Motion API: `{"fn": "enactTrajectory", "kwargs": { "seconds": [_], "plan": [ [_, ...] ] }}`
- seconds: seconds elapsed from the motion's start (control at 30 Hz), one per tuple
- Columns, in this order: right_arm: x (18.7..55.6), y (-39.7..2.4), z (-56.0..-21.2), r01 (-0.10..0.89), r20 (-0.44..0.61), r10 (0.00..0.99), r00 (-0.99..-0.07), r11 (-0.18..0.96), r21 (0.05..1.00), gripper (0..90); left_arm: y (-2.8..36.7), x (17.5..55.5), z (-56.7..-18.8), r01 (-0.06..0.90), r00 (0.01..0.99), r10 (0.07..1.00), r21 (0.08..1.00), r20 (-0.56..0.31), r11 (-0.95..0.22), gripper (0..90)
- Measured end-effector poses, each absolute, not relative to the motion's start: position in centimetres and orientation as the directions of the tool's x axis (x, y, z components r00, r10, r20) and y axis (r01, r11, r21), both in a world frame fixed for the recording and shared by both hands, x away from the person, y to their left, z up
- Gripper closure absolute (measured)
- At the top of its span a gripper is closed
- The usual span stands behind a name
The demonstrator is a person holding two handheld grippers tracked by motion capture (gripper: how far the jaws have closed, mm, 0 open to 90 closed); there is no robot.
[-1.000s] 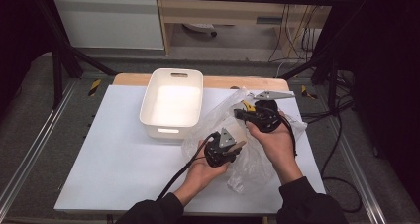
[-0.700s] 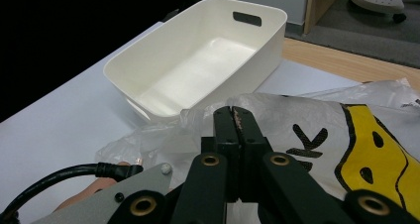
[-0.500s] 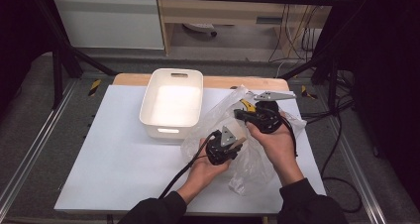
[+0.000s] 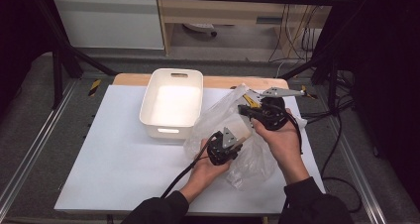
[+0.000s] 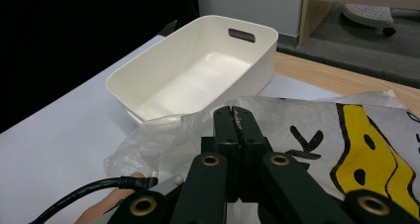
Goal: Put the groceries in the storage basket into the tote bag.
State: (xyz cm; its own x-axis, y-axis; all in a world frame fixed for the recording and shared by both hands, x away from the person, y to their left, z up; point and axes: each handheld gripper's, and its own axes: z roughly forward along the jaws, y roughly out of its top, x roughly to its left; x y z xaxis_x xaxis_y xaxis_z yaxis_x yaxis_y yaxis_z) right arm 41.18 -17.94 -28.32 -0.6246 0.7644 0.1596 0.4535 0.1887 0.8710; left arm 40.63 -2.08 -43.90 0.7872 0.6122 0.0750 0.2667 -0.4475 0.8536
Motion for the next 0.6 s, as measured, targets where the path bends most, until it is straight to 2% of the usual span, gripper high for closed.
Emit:
{"fn": "enactTrajectory", "kwargs": {
  "seconds": [0.43, 0.6],
  "plan": [
    [41.01, -18.32, -27.78, 0.447, 0.157, 0.766, -0.624, 0.185, 0.875, 90.0, -2.16, 40.38, -44.33, 0.226, 0.779, 0.615, 0.862, 0.12, -0.454, 68.9],
    [40.98, -18.32, -27.82, 0.447, 0.157, 0.766, -0.624, 0.185, 0.875, 90.0, -1.88, 40.68, -44.03, 0.235, 0.762, 0.638, 0.874, 0.106, -0.426, 68.9]
  ]
}}
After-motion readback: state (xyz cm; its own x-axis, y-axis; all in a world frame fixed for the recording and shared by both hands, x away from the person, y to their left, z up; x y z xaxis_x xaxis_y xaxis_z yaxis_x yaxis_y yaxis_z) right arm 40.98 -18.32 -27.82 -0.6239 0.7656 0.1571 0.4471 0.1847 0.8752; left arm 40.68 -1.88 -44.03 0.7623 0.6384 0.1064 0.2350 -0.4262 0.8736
